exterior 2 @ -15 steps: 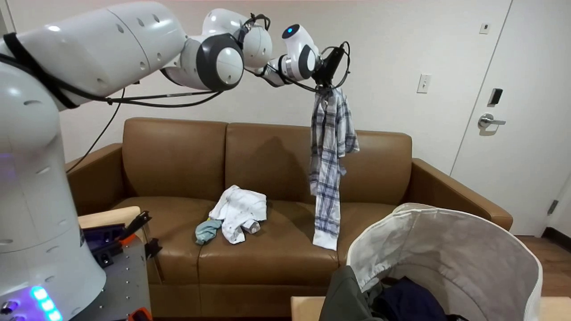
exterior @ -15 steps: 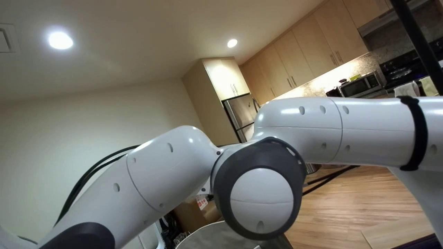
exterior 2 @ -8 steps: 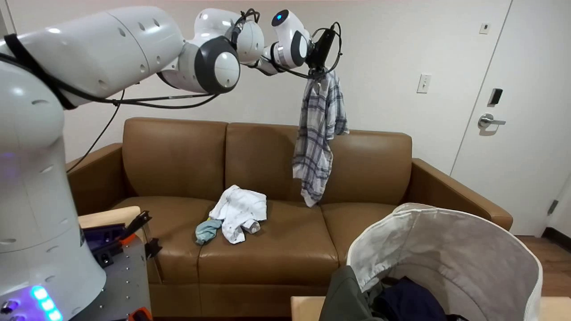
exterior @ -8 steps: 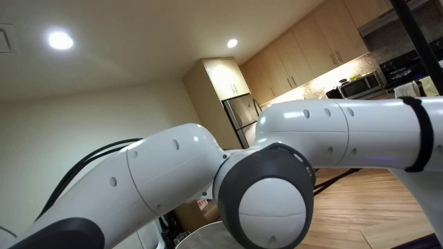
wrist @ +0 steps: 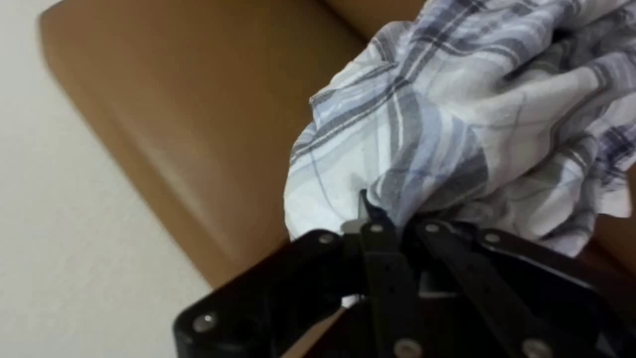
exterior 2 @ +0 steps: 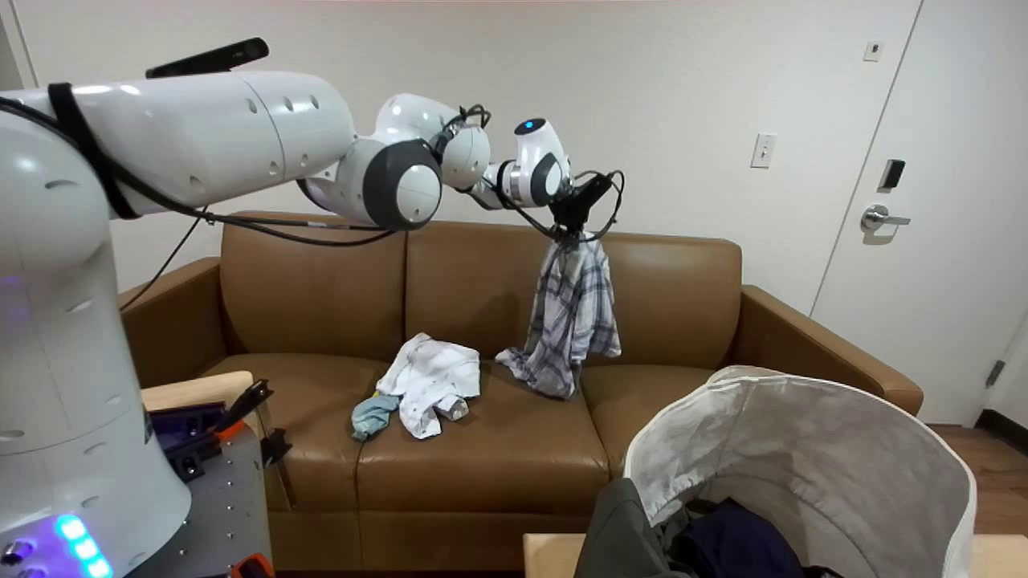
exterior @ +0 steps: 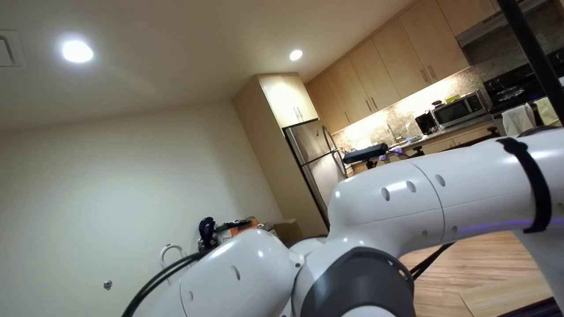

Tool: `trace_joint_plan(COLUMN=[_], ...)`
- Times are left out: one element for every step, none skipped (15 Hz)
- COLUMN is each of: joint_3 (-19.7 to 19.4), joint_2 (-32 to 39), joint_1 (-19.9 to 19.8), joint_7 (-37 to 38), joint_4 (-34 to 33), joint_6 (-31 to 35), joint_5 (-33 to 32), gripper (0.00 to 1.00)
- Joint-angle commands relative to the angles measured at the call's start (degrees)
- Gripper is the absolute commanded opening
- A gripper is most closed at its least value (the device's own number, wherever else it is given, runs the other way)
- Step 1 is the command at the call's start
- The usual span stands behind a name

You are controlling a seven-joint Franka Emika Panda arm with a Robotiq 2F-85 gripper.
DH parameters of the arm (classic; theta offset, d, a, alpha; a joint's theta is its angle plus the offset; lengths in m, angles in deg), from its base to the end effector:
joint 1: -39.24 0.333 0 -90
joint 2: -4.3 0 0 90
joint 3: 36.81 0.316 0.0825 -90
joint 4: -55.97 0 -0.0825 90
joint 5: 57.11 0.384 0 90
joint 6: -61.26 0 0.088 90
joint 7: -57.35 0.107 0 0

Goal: Put the blue piece of clothing into the washing basket.

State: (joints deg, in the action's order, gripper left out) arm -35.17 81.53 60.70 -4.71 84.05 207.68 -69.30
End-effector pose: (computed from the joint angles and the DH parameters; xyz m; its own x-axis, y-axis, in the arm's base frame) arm 0.7922 0.3221 0.2777 -0.0704 0.9868 0.1460 0.7573 -0.0424 0.6516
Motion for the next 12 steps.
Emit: trace_joint_plan(joint_3=[3.6,4.5,4.8,4.7,3.1,2.4,1.5,2.4,3.4,4.4,5.0,5.7], joint_2=[6.0,7.2,8.1,9.0,6.9,7.5,7.6,7.8,7.8,7.9,8.0,8.1], joint_1=[-0.5,-0.4,-0.3,-0.1,-0.1,0.1,0.2,-0.2,-0.6,-0.9,-1.1,-1.3], joint_7=[0.8,0.7,1.2,2.4,5.3,7.5,9.7,10.4,10.8,11.2,11.7,12.2], joint_4=[-3.2,-3.2,-3.2,-3.3,2.0,2.0,3.2,4.4,6.3,8.0,9.3,10.4], joint_6=[-6.9,-9.3,-12.0,-15.2,-15.6,-18.1,-19.2,-19.4,-18.2,-16.5,-15.6,-15.7], joint_5=[3.5,4.5,5.2,5.6,5.1,4.7,4.1,4.8,5.4,6.1,6.5,7.1], gripper=[0.05,0.05,0.05,0.05,0.05,0.05,0.05,0.05,0.05,0.05,0.05,0.06])
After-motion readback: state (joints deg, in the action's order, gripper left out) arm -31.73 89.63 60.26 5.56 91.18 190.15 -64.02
